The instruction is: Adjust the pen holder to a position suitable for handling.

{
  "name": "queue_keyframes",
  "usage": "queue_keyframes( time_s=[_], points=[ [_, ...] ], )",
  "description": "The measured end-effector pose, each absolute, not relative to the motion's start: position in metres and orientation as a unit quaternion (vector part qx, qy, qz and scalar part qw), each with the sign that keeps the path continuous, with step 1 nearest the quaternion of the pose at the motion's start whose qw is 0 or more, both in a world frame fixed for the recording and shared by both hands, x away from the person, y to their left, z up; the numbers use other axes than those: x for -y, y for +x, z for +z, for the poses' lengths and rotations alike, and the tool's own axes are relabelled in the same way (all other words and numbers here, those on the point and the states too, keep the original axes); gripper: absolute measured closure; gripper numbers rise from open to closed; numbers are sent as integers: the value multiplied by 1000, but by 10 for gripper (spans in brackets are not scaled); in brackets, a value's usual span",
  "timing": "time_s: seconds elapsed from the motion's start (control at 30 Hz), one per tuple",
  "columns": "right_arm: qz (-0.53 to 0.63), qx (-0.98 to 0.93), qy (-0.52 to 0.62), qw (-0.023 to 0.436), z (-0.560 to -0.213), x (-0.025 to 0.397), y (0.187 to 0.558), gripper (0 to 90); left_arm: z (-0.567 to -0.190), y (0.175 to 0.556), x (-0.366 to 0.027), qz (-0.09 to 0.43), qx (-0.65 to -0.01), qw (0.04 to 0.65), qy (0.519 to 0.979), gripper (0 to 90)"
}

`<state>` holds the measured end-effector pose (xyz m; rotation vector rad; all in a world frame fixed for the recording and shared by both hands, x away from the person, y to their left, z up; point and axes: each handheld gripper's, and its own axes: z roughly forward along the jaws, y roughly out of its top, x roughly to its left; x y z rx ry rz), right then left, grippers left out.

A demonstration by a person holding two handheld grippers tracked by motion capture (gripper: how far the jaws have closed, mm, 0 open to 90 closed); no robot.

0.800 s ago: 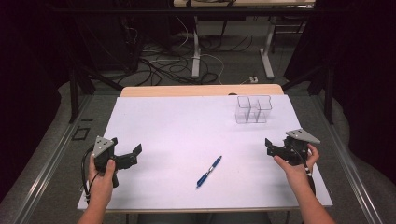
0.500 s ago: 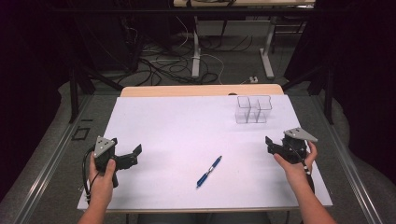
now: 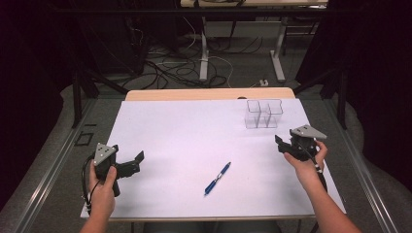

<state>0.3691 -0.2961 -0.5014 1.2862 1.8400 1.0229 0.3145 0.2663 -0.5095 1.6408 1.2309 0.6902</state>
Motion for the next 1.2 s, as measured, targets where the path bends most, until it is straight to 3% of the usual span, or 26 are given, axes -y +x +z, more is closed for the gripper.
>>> queue_keyframes(
  time_s=[0.43, 0.6, 1.2],
  points=[
    [376, -701, 520, 311, -465, 305, 423, 425, -511, 316, -264, 277, -500, 469, 673, 2],
    [373, -692, 542, 295, -451, 304, 448, 492, -512, 316, -264, 276, -501, 468, 674, 2],
    [339, -676, 584, 295, -456, 295, 494, 673, -513, 317, -266, 269, -504, 464, 677, 2]
  ],
)
